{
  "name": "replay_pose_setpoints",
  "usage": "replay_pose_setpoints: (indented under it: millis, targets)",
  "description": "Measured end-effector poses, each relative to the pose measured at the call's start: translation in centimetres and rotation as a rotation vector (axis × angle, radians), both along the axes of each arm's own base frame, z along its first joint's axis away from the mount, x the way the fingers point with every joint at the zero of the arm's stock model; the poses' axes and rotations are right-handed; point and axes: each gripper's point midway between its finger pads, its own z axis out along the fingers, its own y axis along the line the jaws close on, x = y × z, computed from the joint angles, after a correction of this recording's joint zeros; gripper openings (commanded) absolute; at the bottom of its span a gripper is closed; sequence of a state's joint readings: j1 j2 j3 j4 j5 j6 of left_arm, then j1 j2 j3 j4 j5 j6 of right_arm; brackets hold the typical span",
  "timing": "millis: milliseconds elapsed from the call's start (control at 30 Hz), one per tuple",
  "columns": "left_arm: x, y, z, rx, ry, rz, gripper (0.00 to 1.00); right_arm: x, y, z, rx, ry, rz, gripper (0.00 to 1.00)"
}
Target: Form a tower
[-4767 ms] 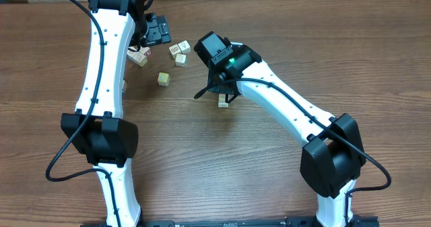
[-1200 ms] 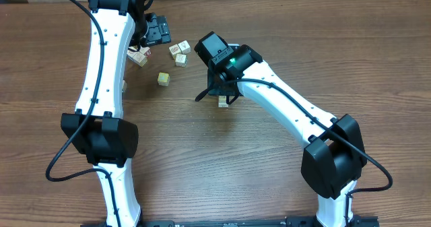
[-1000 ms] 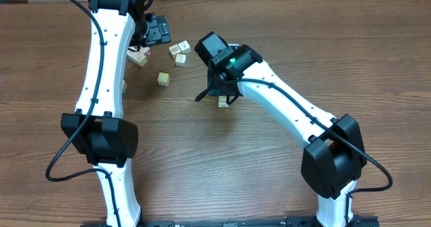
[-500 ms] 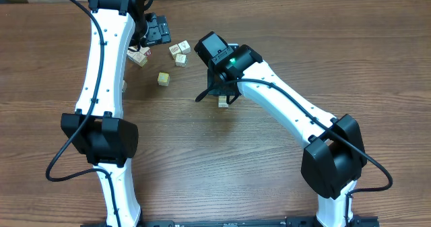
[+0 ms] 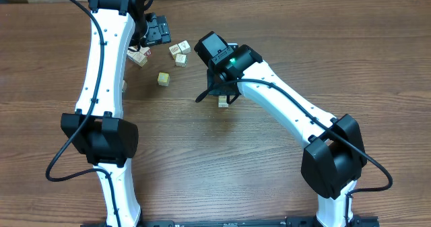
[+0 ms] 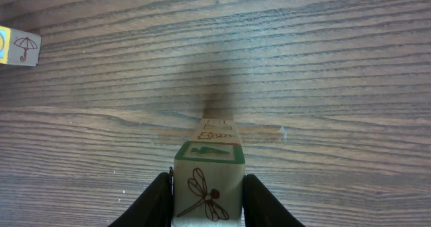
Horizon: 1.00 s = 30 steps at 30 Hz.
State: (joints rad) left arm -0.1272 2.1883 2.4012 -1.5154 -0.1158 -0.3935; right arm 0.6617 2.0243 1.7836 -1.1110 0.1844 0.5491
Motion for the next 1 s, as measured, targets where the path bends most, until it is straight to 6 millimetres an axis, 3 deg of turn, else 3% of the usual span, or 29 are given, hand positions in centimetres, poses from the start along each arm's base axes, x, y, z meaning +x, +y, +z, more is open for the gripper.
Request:
replay_pose_setpoints:
  millis: [600, 1000]
  targets:
    - [0.0, 0.0, 0.0, 0.0, 0.0, 0.0, 1.0, 0.03, -0.05, 0.02, -0.004, -0.002, 0.002, 0.3]
    - [0.0, 0.0, 0.0, 0.0, 0.0, 0.0, 1.0, 0.04, -0.1, 0.01, -0.007, -0.003, 0.003, 0.72]
